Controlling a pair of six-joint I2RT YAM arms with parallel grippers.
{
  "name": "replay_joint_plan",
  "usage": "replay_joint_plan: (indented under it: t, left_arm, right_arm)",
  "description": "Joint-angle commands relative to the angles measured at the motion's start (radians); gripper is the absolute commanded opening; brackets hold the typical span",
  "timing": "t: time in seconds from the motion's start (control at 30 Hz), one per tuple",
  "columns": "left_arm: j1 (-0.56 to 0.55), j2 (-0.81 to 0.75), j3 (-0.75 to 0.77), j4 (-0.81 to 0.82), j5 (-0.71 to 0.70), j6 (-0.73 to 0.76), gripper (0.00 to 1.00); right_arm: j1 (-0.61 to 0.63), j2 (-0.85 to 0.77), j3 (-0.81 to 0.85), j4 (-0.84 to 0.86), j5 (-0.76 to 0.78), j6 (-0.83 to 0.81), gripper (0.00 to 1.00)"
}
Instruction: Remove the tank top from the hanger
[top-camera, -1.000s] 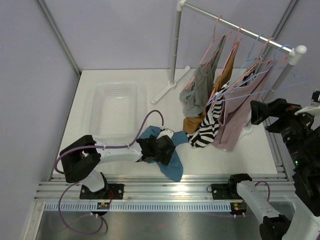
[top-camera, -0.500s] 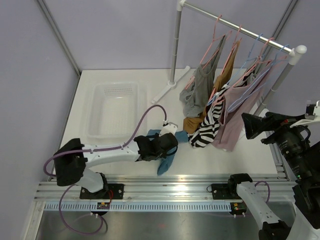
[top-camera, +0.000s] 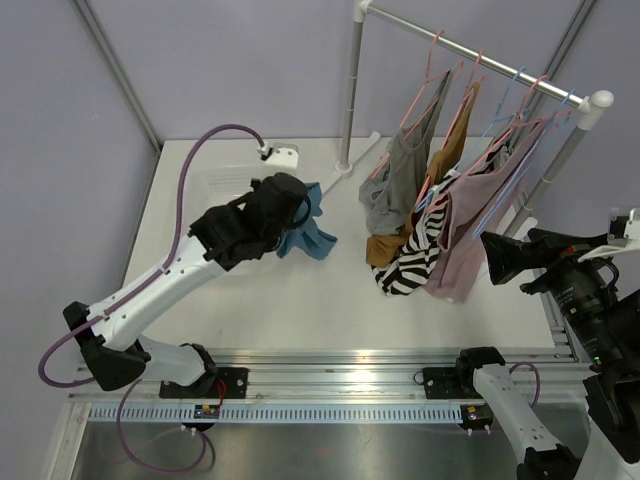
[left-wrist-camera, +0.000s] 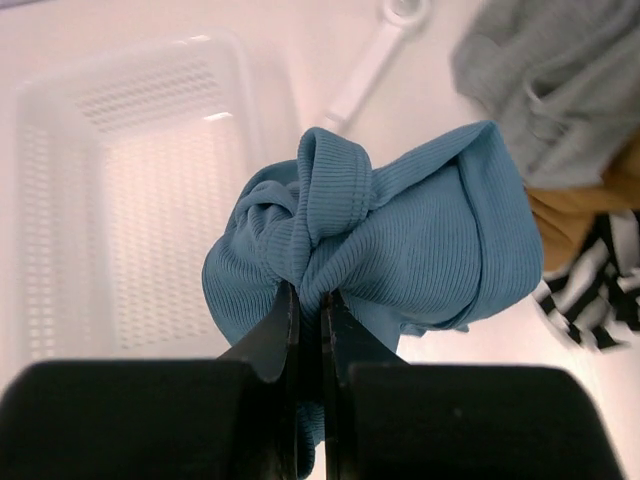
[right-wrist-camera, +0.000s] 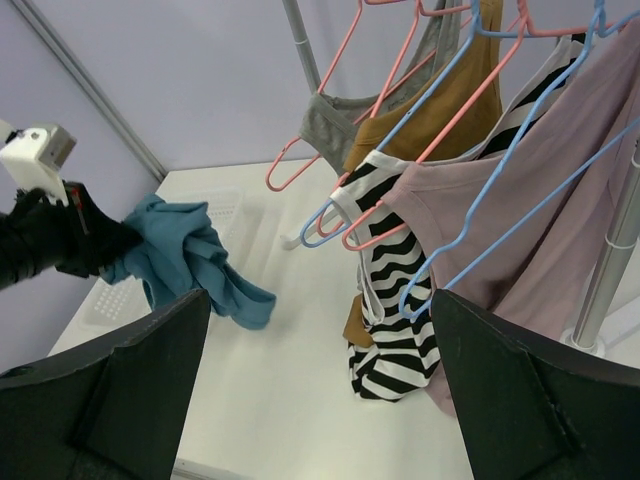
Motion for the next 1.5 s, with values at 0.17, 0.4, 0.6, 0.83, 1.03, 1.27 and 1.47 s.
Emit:
replay_joint_plan:
  t: [0.17,0.4,0.6,0.83,1.03,1.27,1.47]
  left_arm:
    - [0.314,0.001,0.235,-0.019,0.082,0.126,0.00]
    - [0.583,0.106,0.312,-0.033,0.292,0.142,0.02]
    - [0.644,0.166,0.341,-0.074,0.317,0.130,0.50]
    - [0.676,0.097,0.297,-0.108,0.355,0.096,0.99]
    - [0.644,-0.110,0.105,-0.081,0.554,0.113,0.99]
    - [0.547,-0.350,-0.137,-0.007,0.557,0.139,0.99]
    - [0.545,-0.376,-0.248,0.016,0.550,0.156,0.99]
  right_arm:
    - [-0.003,0.005,-0.023,0.085,-0.033,0.032,0.99]
    - [-0.002,-0.006,-0.144,0.231,-0.085,0.075,0.99]
    - [-0.002,0.112,-0.051,0.272,-0.111,0.128,0.99]
    - [0.000,0.370,0.103,0.171,0.060,0.154,0.99]
    - [-0.003,0.478,0.123,0.182,0.164,0.164,0.95]
    - [-0.002,0.531,0.167,0.150,0.358,0.156,0.74]
    - [0.000,0.565,0.141,0.174,0.404,0.153,0.56]
